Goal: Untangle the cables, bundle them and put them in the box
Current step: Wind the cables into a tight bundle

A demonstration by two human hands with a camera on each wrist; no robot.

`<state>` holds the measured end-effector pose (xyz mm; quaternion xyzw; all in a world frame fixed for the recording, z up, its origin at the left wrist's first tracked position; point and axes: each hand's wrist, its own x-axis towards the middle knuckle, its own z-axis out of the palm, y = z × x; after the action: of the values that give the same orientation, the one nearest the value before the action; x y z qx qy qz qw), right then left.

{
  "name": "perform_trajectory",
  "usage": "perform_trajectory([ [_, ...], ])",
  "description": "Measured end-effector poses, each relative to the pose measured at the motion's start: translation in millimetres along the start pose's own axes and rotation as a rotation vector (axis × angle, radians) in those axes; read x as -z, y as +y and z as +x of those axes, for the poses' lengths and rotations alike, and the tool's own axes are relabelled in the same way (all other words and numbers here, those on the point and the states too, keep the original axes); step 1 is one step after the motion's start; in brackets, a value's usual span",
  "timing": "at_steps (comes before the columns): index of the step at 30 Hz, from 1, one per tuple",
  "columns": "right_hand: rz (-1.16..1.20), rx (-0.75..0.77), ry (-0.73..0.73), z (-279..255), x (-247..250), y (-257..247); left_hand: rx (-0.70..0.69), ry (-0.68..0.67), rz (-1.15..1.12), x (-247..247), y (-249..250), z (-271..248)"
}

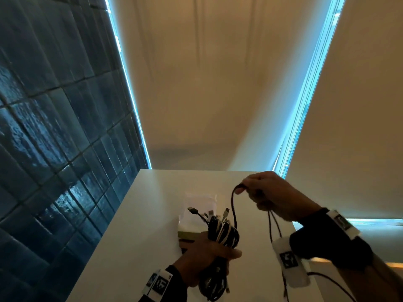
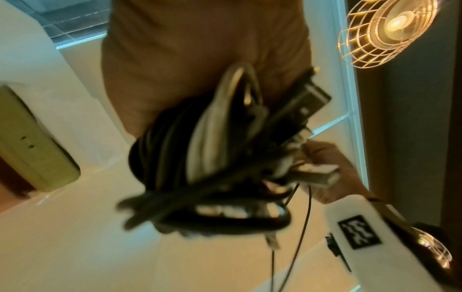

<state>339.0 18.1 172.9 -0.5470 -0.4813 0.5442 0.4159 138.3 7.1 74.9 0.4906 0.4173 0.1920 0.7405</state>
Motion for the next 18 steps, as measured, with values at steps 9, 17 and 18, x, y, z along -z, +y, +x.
perform_trajectory([
  [9,-0.505,0.345,0.104,-36.5,-62.1,30.6,-0.202,-0.035,-0.301,7.6,3.4,7.2],
  [17,-0.292,0.279,0.300,-40.4,-74.9,43.0,-0.290,-0.061,-0.356,16.7,-1.2,17.3],
  [18,-0.333,0.305,0.332,-40.0,-76.3,45.1,-0.288,-0.038,-0.353,16.1,-1.6,19.1],
])
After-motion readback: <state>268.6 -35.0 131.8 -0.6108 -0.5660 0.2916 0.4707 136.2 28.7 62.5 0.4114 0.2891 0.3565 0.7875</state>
